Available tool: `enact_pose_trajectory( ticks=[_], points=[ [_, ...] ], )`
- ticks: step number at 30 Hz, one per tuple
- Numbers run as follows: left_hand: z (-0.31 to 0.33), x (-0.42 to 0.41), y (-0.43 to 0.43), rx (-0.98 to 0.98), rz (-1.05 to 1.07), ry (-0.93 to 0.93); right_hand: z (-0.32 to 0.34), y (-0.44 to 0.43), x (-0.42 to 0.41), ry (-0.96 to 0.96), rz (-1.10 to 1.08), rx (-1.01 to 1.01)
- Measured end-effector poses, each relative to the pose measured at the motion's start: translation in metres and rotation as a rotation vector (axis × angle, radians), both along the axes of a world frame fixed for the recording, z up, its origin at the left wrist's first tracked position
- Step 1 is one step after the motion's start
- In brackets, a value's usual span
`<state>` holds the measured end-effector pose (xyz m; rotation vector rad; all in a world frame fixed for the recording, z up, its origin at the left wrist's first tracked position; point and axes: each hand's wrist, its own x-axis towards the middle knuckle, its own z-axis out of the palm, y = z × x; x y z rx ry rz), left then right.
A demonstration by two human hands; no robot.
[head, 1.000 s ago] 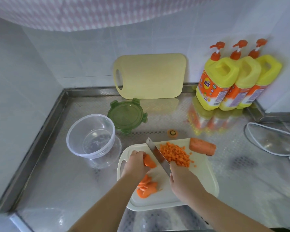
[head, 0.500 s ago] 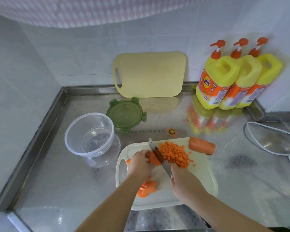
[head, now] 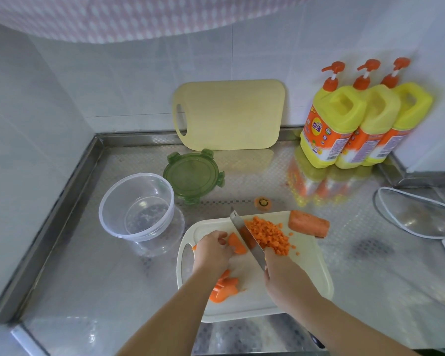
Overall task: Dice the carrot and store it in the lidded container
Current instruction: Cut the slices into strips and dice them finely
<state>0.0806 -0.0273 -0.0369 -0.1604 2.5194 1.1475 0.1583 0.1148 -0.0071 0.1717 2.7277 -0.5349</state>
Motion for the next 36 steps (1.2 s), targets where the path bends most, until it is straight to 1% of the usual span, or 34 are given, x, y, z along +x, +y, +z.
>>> enact_pose_trajectory(
  ticks=[3, 6, 8, 10, 12, 13, 15, 17, 19, 24, 29, 31, 33, 35, 36],
  points=[
    [0.0, 0.0, -0.001, 0.021, 0.021, -0.014, -0.004, -0.002, 0.0, 0.004, 0.043, 0.011],
    [0.006, -0.007, -0.013, -0.053, -0.039, 0.032, -0.005, 0.0, 0.002, 0.024, 0.035, 0.01],
    [0.011, -0.012, -0.029, -0.145, -0.204, 0.034, -0.004, 0.005, 0.002, 0.032, 0.008, 0.003],
    [0.016, -0.014, -0.045, -0.187, -0.4, -0.08, -0.002, 0.009, 0.0, 0.027, -0.004, 0.003],
    [0.017, -0.01, -0.053, -0.208, -0.511, -0.2, -0.002, 0.01, -0.001, 0.021, 0.005, 0.01],
    [0.015, -0.007, -0.054, -0.248, -0.554, -0.215, -0.002, 0.01, -0.001, 0.021, 0.009, 0.009],
    [0.008, -0.003, -0.054, -0.365, -0.638, -0.137, -0.002, 0.01, -0.002, 0.02, 0.021, 0.012],
    [0.003, -0.001, -0.055, -0.422, -0.684, -0.056, -0.001, 0.01, -0.003, 0.016, 0.028, 0.022],
    [0.006, 0.001, -0.055, -0.389, -0.683, -0.042, 0.0, 0.011, -0.004, 0.007, 0.029, 0.023],
    [0.013, -0.002, -0.06, -0.187, -0.606, -0.156, 0.0, 0.012, -0.003, 0.003, 0.031, 0.014],
    [0.01, -0.011, -0.07, -0.138, -0.609, -0.234, 0.0, 0.013, -0.004, -0.003, 0.034, 0.007],
    [0.011, -0.013, -0.071, -0.171, -0.617, -0.21, 0.0, 0.013, -0.004, 0.0, 0.034, 0.005],
    [0.014, -0.015, -0.067, -0.245, -0.567, -0.112, -0.001, 0.014, -0.003, 0.001, 0.038, 0.001],
    [0.019, -0.016, -0.059, -0.29, -0.405, 0.012, 0.0, 0.014, -0.004, 0.005, 0.041, 0.0],
    [0.02, -0.017, -0.054, -0.243, -0.287, 0.042, 0.0, 0.015, -0.004, 0.006, 0.041, -0.003]
  ],
)
